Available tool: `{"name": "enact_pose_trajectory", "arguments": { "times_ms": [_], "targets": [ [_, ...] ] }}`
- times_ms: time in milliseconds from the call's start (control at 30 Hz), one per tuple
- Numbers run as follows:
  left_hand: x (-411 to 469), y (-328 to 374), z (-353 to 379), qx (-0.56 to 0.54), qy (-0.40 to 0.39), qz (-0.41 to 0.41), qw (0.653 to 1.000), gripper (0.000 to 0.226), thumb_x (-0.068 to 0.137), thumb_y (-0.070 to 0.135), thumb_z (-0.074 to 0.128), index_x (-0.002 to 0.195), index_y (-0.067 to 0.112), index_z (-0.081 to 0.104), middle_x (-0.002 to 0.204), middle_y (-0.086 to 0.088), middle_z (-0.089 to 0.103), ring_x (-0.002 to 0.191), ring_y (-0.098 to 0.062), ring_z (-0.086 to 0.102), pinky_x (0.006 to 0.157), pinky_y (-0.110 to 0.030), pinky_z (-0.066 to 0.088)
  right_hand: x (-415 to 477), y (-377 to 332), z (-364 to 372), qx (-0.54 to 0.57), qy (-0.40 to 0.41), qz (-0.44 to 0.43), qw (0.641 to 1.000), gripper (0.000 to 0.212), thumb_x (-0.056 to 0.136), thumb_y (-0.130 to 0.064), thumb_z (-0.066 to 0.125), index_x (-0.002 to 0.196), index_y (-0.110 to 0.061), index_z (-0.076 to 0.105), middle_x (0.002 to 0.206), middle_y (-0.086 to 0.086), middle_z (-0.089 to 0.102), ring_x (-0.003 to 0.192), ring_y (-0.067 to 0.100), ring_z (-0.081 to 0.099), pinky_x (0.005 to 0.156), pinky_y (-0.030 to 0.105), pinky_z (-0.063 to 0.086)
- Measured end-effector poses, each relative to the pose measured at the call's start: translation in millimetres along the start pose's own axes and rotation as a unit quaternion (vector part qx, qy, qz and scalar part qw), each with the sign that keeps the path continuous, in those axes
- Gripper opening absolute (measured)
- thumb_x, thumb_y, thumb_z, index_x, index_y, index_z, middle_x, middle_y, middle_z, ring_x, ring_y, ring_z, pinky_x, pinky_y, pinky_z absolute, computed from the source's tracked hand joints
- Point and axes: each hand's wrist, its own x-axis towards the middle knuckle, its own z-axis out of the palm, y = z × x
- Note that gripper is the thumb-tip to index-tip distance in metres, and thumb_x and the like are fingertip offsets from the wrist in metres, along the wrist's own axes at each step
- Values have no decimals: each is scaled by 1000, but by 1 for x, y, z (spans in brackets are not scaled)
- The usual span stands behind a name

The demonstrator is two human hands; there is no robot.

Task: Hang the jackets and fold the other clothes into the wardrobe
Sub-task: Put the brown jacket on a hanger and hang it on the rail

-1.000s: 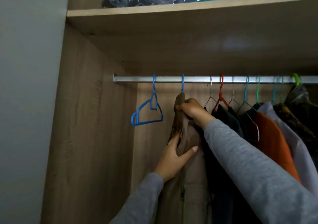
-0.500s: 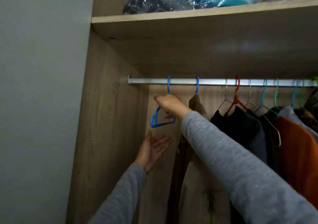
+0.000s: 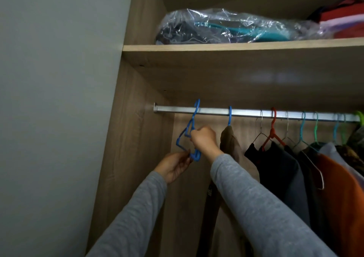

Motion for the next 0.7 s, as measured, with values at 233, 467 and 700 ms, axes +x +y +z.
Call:
{"name": "enact_pose_trajectory", "arguments": {
  "times_ms": [233,467,700],
  "targets": [
    [-10,10,-3,135,38,62,988,13,93,4,52,82,7,59,56,0,68,46,-3,61,42,-12,45,-8,9,1,45,16,-1,999,12,85,-10,50,96,-5,53,102,16,65,83,26,60,65,33,49],
    [-35,-18,-25,146,10,53,988,15,95,1,46,87,10,55,72,2,72,62,0,67,52,-16,51,-33,39,5,-42,-47,16,998,19,84,-11,49,66,-14,55,87,15,68,74,24,57,65,32,46],
    [-79,-28,-43,174,19,69,982,17,93,-3,48,86,11,55,83,-5,62,57,-1,67,52,-14,52,-73,56,2,-87,-100,43,990,21,78,-9,62,60,-16,52,79,16,67,57,18,52,44,24,39]
  ]
}}
